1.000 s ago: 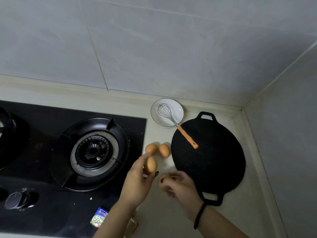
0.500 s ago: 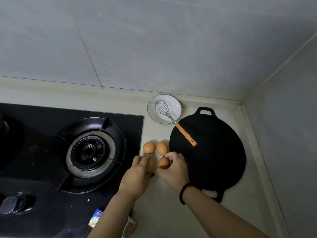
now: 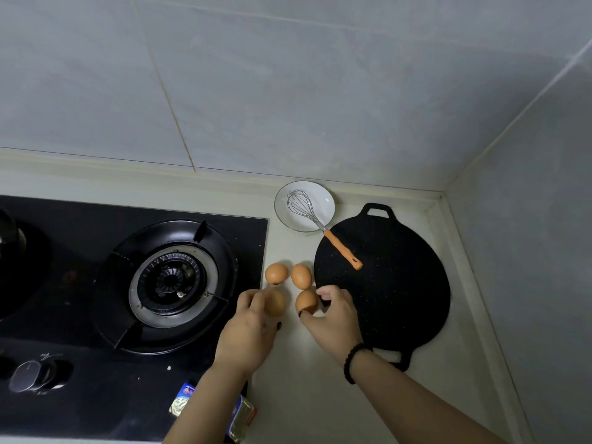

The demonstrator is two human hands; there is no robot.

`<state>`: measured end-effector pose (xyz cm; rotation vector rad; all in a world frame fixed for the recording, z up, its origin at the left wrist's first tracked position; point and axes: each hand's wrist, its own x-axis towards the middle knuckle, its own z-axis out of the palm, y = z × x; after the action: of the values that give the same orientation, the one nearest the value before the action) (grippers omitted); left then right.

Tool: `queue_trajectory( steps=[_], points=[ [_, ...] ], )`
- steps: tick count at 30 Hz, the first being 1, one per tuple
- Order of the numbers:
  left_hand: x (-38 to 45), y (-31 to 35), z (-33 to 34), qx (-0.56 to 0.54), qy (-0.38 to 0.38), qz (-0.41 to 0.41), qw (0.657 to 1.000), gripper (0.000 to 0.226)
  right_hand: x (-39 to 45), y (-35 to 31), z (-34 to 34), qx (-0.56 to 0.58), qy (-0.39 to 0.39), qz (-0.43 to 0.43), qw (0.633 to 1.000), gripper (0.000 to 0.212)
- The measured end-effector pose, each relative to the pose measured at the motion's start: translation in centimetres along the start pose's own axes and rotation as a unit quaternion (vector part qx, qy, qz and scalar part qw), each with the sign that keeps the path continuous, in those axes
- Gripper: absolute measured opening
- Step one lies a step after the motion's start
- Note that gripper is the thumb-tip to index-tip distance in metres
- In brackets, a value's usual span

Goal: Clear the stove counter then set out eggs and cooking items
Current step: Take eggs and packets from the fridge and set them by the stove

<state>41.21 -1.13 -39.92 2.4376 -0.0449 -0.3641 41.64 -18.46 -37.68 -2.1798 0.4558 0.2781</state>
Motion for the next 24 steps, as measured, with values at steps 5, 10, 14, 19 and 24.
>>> queue_trajectory(
  steps=[5,10,14,19,24],
  points=[
    [-3.7,-0.9,-2.3,-0.065,0.046,0.009,0.997,0.056,-2.8,1.1,-1.3,-0.009,0.028,-0.017,0.999,0.035],
    [-9.3,-3.8,-4.0,-0.087,0.098,-0.036,0.991,0.041,-7.1,1.7,0.5,-0.004,-0.008,-0.066,0.998,0.033],
    [-13.2,-6.9,-4.1,-0.071,0.118,-0.075,0.988,0.040,-10.1,2.0,3.6,-0.033,-0.102,-0.117,0.987,0.030],
    [-15.1,-9.1,-2.5,-0.035,0.105,-0.063,0.992,0.056,-12.2,1.7,7.3,-0.149,-0.136,-0.171,0.964,0.035],
    [-14.6,-8.8,-0.9,0.020,0.130,-0.076,0.988,0.066,-12.7,1.2,9.3,-0.229,-0.133,-0.193,0.945,0.043]
  ],
)
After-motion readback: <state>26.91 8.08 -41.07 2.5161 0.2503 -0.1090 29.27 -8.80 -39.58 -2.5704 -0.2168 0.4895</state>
